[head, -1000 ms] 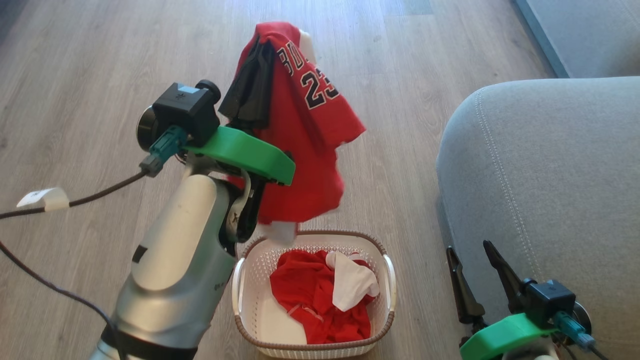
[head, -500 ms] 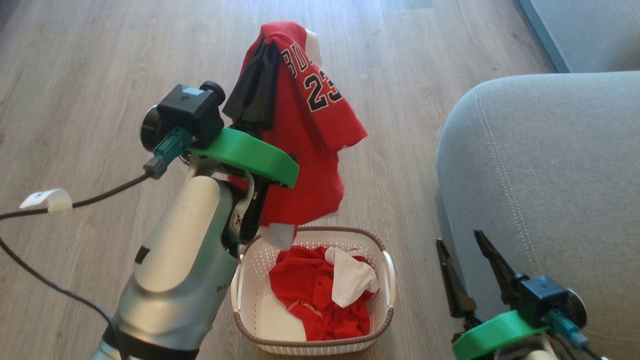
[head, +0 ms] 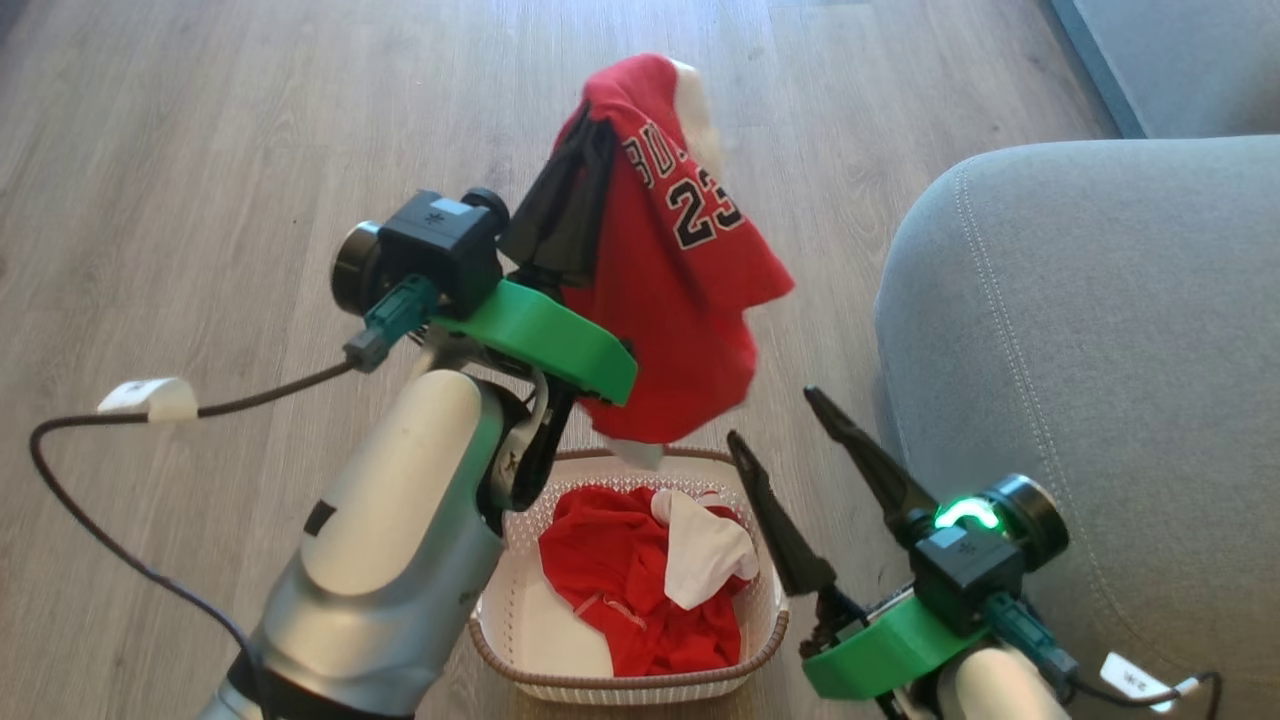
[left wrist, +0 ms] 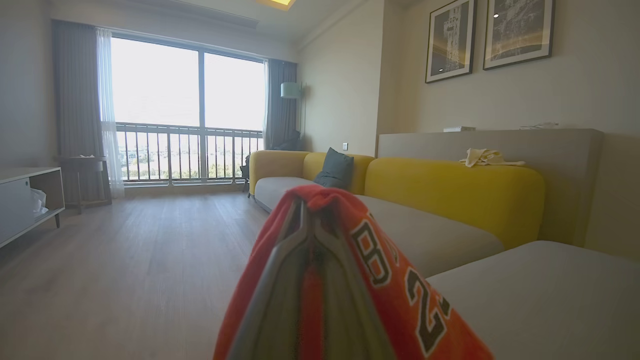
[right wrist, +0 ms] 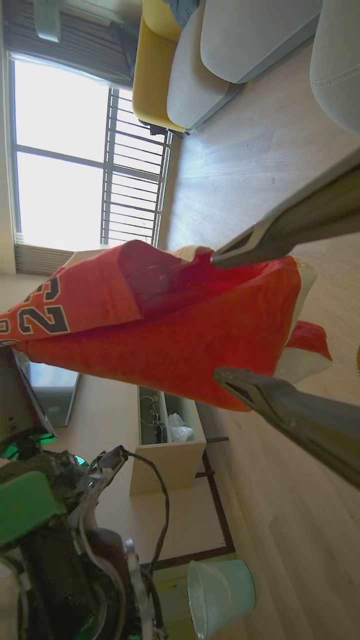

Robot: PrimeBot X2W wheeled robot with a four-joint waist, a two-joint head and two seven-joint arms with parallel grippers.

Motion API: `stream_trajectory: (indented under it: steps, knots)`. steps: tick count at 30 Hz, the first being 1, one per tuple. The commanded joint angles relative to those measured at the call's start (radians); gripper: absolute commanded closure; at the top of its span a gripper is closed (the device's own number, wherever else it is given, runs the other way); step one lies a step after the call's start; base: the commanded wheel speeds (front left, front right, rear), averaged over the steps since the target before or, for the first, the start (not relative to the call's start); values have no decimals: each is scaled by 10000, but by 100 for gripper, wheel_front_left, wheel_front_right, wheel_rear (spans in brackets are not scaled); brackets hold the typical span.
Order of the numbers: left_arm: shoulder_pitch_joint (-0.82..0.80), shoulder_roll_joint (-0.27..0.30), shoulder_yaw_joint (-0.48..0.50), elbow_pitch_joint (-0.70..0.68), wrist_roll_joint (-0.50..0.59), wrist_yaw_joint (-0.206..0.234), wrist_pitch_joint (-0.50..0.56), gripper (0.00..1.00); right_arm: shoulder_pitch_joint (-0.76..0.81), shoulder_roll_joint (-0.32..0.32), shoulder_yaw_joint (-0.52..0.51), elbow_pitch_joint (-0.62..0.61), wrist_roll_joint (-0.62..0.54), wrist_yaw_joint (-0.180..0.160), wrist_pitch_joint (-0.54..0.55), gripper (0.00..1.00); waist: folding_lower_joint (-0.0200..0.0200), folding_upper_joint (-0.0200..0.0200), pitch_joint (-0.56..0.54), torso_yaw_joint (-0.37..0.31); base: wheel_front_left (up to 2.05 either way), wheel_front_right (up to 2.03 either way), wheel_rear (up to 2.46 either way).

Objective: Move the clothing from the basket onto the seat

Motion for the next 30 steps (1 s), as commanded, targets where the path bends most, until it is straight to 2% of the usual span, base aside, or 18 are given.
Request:
stream_trajectory:
  steps: [1, 12, 20, 30]
  knots:
    - [-438, 133, 199, -395, -94, 3, -95, 100, -450, -28, 105, -394, -120, 69, -65, 0, 1, 0, -16, 13, 0, 0, 0]
    - [-455, 133, -469, -760, -399, 90, -95, 100, -355, -11, -559, -882, -348, 69, -65, 0, 1, 0, -48, -91, 0, 0, 0]
    - [-438, 133, -920, -963, -443, 126, -95, 100, -495, -10, 128, -608, -138, 69, -65, 0, 1, 0, -80, -64, 0, 0, 0]
    - [-515, 133, -1481, -1418, -452, 27, -95, 100, -938, -9, -5, 117, -93, 69, -65, 0, 1, 0, -142, 46, 0, 0, 0]
